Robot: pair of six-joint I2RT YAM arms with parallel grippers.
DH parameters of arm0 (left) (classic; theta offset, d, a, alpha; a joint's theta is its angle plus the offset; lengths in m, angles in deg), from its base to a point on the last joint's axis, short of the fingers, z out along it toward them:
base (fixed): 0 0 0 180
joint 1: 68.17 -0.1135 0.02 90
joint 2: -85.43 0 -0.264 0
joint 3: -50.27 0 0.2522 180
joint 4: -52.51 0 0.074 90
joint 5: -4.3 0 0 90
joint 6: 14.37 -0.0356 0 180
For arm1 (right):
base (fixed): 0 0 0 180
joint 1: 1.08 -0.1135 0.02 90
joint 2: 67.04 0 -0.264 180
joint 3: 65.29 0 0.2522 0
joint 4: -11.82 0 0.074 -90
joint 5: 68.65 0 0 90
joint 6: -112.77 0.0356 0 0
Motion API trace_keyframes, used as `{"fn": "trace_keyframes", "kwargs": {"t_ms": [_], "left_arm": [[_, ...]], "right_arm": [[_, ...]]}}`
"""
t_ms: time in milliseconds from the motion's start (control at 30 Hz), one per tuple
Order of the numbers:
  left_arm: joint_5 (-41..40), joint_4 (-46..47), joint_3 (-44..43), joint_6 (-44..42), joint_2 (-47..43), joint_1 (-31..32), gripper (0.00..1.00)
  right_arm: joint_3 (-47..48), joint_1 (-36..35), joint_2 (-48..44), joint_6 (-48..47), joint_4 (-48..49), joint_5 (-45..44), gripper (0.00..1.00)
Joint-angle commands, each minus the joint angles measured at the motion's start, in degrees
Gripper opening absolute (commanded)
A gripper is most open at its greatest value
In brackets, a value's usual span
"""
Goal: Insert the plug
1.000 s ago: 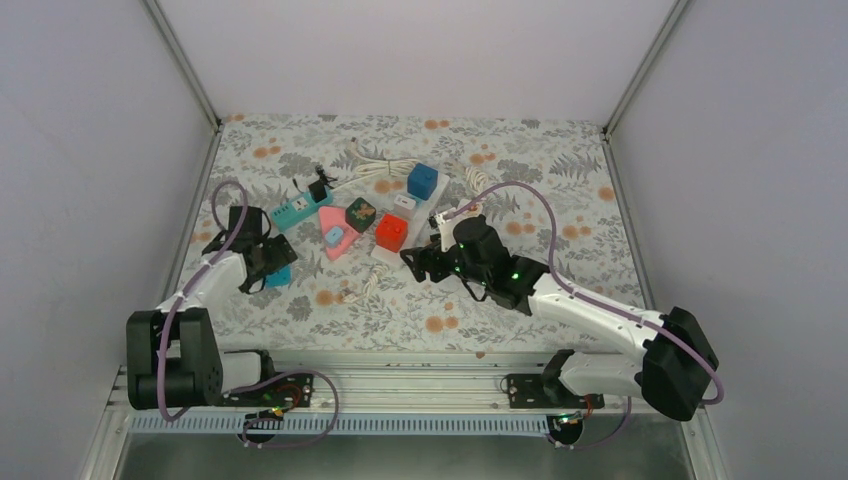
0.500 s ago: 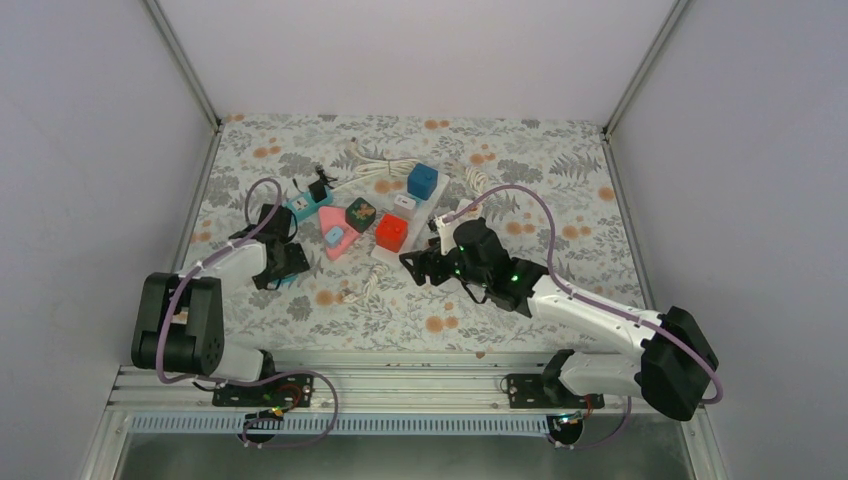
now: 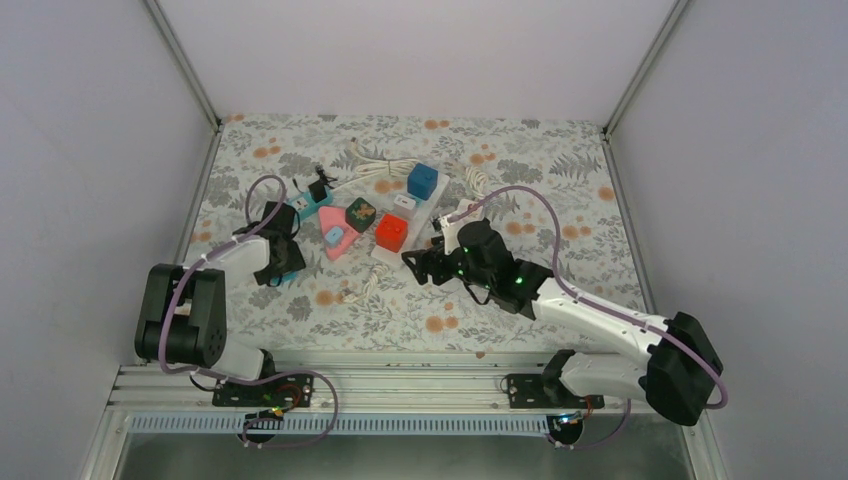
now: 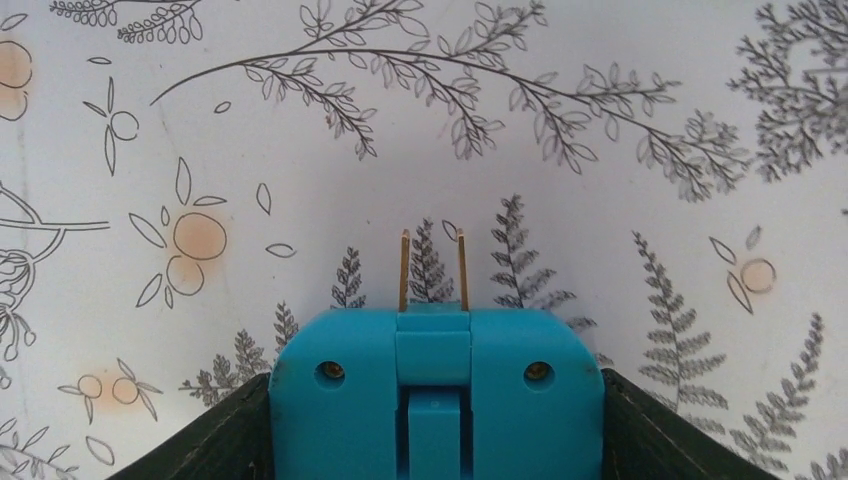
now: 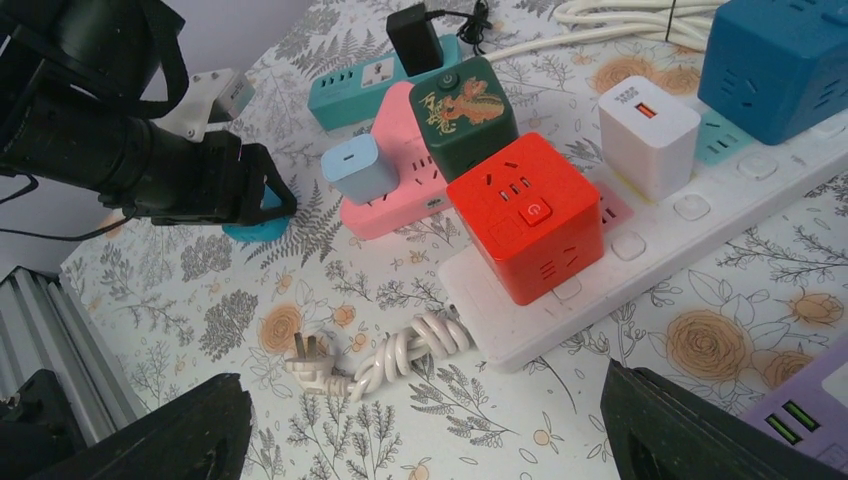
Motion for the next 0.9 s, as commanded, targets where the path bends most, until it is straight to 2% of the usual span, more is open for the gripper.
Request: {"fn": "trace_keyframes", "kwargs": {"t_ms": [0,300,433,533,667,767,867], "left_arm": [[-2.7,-1.9,-2.5,-0.2,-2.8,2.3,0.61],[-2.6,-5.2,-15.0,-5.2,-10.4,7.7,0.6],[6.4,-0.5,-20.4,-11.7,-14.6,12.0,0.61],[14.1,3.9,-23.5,-16.1,-16.3,14.8,0.61],[24.2,11.5,-23.4,-21.1,-17.1,17.9,0.61],[28.4,15.6,-22.9,-24.2,-16.5,21.0,0.59],[29.6,17.0,-23.4,-31.0,-16.1,26.8,0.58]], "right_arm": [[-0.7,0.0,-1.8,2.2,0.7,-3.2,0.9],[-0.4,1.3,-1.0,9.4,-3.1,-7.8,0.9],[-0.6,2.0,-4.4,11.0,-4.7,-7.8,0.9],[0.4,2.8,-6.7,10.1,-6.0,-4.3,0.9],[2.8,2.9,-9.8,9.5,-10.8,-3.0,0.9],[4.2,3.0,-13.2,11.2,-14.0,-2.8,0.9],[5.6,3.1,-16.6,14.0,-16.1,-0.9,0.9]]}}
